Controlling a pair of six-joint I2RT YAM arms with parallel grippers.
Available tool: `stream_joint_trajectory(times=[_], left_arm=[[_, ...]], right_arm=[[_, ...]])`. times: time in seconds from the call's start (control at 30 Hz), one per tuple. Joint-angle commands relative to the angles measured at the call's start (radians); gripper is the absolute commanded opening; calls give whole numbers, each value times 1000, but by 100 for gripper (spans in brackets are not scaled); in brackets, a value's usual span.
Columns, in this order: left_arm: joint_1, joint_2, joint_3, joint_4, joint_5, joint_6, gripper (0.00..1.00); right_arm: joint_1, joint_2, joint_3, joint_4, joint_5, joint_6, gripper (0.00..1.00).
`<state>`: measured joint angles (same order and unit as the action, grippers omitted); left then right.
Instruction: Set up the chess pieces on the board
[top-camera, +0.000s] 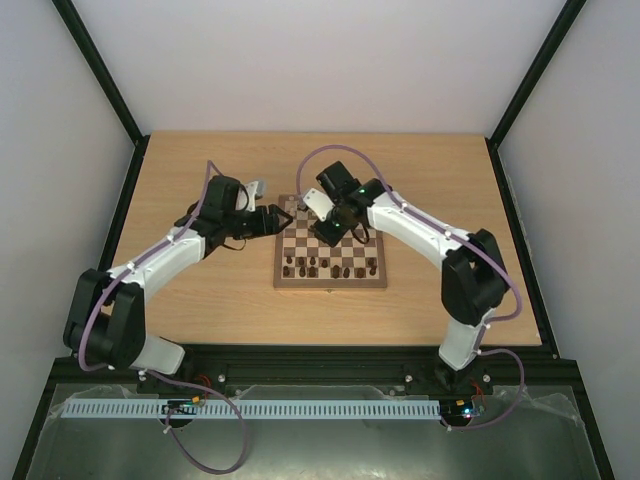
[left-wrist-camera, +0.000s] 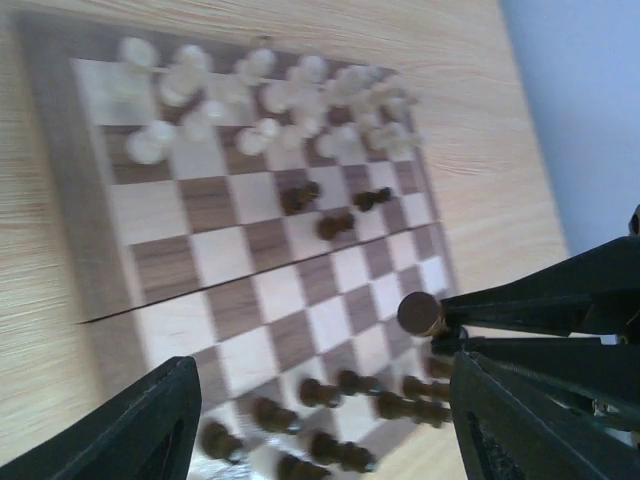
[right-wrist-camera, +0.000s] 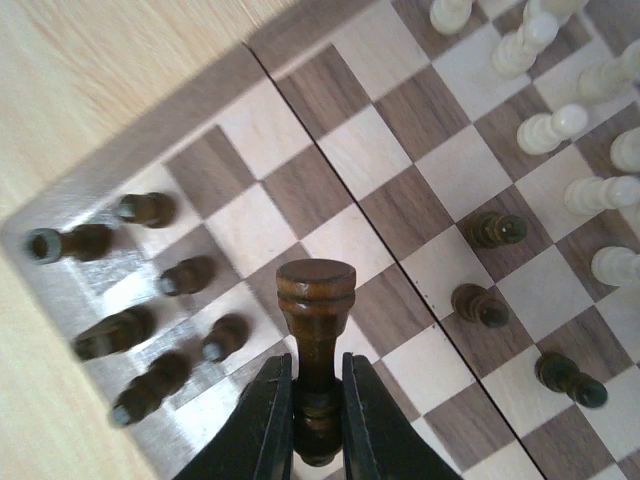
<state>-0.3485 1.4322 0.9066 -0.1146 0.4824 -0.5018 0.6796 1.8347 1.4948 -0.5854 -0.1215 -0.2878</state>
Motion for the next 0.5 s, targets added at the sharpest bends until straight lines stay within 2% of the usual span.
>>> stream_joint_trajectory(times=[0.0,0.13,0.33,0.47], left_arm=[[2,20,-21,151,249,-135,69],[-17,43,-33,242,361,-205,67],[-56,71,-34,266,378,-243,64],[-78,90,-36,290,399,-263,58]], right_arm=[[-3,-95,-52,-44,-93,-17,7],[-3,-155,-90,-39,-118,-24,7],[-3,-218,-132,-20,-162,-27,7],[-3,-232,-130,-22,-175,-21,7]])
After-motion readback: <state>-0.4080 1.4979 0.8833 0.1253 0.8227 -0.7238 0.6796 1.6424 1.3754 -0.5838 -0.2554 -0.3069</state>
